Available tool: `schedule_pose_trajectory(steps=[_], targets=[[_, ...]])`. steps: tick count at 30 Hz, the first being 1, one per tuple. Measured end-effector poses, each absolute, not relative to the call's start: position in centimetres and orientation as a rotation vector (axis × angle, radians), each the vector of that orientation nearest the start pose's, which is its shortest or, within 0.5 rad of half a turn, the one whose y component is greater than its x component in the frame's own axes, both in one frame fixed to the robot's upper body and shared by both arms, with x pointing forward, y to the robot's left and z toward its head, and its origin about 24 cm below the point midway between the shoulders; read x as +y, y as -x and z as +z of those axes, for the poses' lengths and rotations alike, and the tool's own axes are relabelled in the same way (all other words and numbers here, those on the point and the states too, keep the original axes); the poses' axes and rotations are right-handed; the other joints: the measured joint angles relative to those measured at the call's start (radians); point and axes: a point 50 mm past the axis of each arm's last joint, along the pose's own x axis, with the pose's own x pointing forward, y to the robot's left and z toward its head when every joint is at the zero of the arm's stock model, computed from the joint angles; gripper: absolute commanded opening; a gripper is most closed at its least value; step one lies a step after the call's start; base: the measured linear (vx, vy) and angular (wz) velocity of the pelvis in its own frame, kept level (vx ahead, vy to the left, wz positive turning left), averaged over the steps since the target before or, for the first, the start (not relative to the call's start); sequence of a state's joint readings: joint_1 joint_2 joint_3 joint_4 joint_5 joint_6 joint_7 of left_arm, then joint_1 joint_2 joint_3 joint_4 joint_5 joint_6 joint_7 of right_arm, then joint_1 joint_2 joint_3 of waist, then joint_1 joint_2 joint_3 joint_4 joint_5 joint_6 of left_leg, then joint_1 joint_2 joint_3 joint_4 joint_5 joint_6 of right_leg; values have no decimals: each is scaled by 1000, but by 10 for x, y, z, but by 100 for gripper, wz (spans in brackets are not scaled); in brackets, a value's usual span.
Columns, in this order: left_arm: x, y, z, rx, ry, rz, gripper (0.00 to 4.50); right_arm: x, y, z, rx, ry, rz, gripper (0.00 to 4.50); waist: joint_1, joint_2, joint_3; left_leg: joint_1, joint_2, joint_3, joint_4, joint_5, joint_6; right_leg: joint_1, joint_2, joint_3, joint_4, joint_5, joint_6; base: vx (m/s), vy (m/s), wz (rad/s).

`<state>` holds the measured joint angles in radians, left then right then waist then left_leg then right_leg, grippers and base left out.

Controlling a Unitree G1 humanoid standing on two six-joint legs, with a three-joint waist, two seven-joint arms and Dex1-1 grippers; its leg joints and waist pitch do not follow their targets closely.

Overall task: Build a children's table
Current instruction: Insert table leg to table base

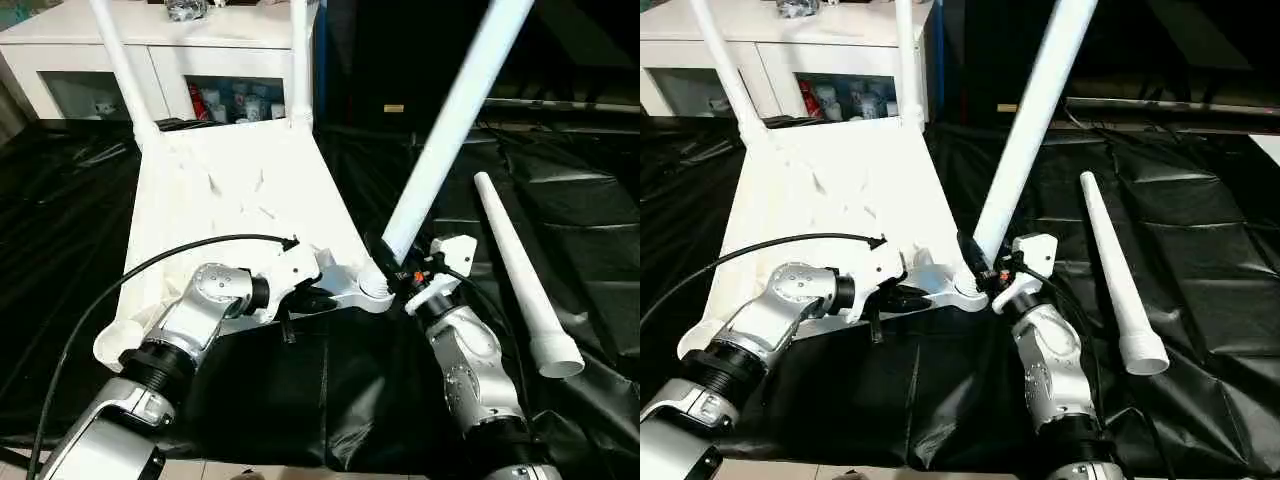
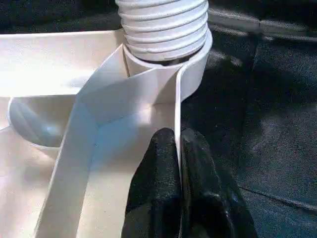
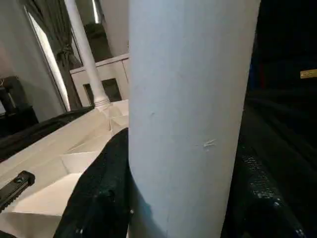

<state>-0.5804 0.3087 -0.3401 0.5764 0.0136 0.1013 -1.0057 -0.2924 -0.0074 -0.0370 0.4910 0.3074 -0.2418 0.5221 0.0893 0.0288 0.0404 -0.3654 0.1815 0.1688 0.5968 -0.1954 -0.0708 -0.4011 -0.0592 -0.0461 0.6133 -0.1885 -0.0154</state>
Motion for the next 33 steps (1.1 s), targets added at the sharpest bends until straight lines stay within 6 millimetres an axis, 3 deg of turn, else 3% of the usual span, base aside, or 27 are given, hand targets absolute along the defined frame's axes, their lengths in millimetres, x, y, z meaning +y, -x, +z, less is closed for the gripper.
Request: schedule_pose_trajectory(steps=[12, 24, 33], targets=[[109, -317, 44, 390, -412, -1228, 0, -119, -294, 34, -119, -216, 509, 188, 0, 0, 0, 0, 0, 0, -1, 0, 0, 0, 0, 0, -2, 0, 0, 0, 0, 0], [108, -317, 42, 378, -430, -1222, 0, -128, -306, 42, -11, -130, 684, 188, -4, -2, -1, 1, 0, 0, -2, 0, 0, 3, 0, 0, -2, -2, 4, 0, 0, 0], [109, -317, 42, 364, -452, -1223, 0, -129, -308, 43, 7, -125, 697, 188, -7, -12, -1, 1, 0, 1, -4, 0, 0, 3, 0, 1, -3, -4, 7, 0, 0, 0]])
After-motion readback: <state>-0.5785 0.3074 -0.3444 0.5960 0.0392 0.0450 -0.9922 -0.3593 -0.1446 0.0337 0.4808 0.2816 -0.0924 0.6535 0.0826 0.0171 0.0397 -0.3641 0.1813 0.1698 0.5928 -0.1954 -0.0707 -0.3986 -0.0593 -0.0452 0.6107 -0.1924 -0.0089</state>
